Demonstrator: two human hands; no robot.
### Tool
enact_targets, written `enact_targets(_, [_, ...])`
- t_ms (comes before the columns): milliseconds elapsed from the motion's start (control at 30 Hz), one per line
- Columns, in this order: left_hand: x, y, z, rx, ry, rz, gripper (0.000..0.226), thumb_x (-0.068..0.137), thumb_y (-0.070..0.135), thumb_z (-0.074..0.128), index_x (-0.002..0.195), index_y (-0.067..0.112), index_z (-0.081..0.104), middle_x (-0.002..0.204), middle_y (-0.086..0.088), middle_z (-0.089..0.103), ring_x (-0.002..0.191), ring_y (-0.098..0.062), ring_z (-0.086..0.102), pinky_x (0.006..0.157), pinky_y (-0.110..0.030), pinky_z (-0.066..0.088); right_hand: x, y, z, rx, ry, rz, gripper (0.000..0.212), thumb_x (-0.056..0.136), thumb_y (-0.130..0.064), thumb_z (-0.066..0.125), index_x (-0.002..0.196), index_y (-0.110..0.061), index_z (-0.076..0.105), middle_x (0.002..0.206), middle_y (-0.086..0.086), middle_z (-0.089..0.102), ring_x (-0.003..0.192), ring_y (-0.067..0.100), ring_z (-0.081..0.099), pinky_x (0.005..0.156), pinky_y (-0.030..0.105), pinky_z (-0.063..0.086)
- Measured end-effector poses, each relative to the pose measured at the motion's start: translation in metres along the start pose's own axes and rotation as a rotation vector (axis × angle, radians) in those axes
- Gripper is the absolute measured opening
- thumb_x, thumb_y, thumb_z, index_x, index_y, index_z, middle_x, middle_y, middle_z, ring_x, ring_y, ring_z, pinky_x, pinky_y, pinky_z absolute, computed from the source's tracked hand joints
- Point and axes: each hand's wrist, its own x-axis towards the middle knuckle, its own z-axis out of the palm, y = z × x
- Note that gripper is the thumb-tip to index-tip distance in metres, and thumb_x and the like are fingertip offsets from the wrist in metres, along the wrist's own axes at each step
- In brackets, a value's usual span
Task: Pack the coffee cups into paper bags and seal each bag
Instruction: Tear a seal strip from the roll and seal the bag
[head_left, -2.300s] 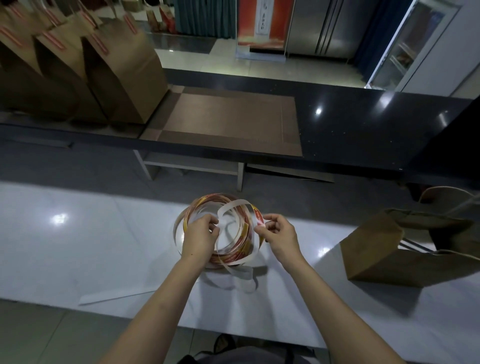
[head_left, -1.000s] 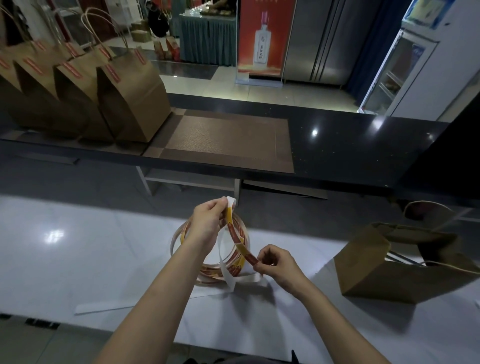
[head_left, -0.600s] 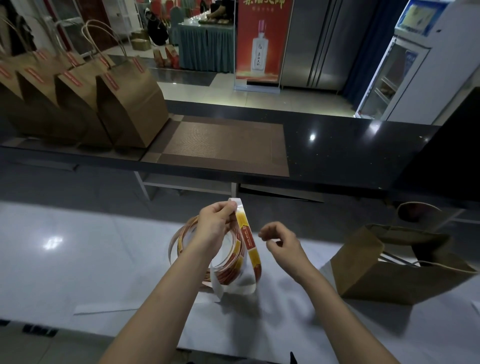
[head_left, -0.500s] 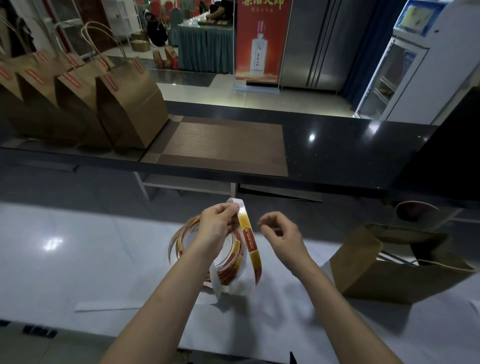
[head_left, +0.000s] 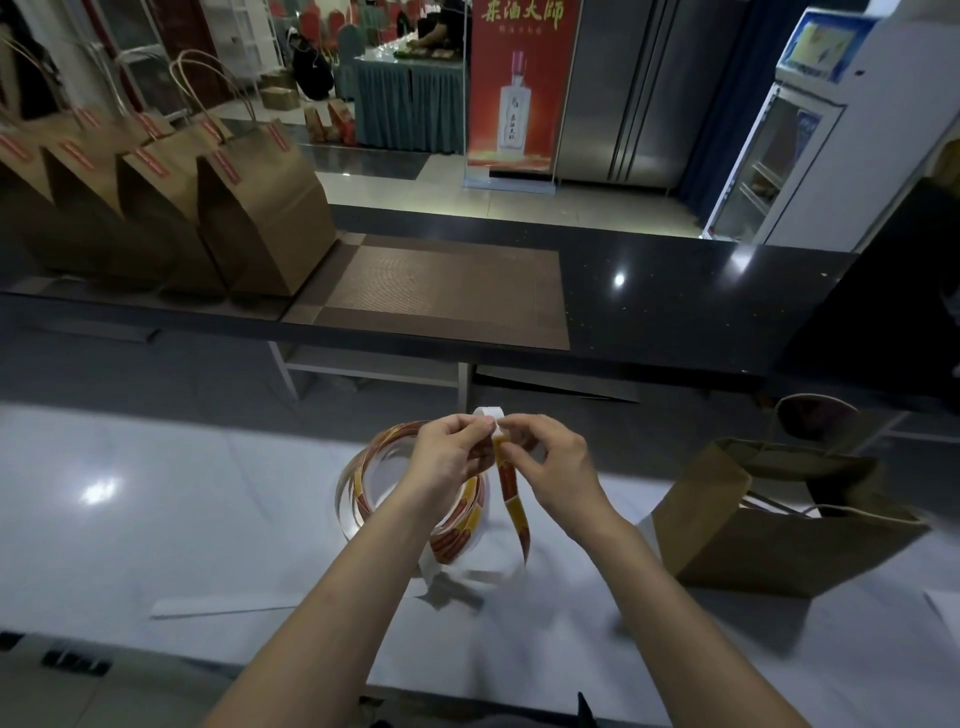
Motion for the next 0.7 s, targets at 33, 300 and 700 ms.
enact_targets(33, [0.000,-0.001,0.000,0.026,0.004,-0.001,0.021,0.103,0.024,0.064,0.108,0.007,0.074,0.099,-0.012,0.077,0.097,-0.026,0.076,0.089,-0.033,0.061,-0.001,0.001,0.000,-0.028,0.004,-0.006,0.024,0.098,-0.021,0.072,0.121,-0.028,0.072,0.105,-0.012,0.067,0.096,0.006,0.065,0.085,0.024,0.061])
enact_targets(300, [0.000,-0.007,0.003,0.081,0.002,-0.042,0.021,0.100,0.026,0.067,0.102,0.007,0.077,0.097,-0.014,0.077,0.100,-0.031,0.075,0.095,-0.040,0.061,-0.008,0.009,-0.005,-0.248,0.102,-0.200,0.017,0.091,-0.024,0.081,0.108,-0.024,0.079,0.100,-0.006,0.068,0.091,0.011,0.063,0.077,0.033,0.059])
enact_targets(700, [0.002,-0.014,0.006,0.017,-0.010,-0.114,0.019,0.098,0.021,0.070,0.100,0.003,0.076,0.093,-0.014,0.077,0.097,-0.030,0.074,0.092,-0.039,0.061,-0.017,0.021,-0.009,-0.409,0.227,-0.389,0.008,0.087,-0.019,0.084,0.090,-0.020,0.076,0.091,-0.001,0.069,0.080,0.015,0.064,0.069,0.025,0.044])
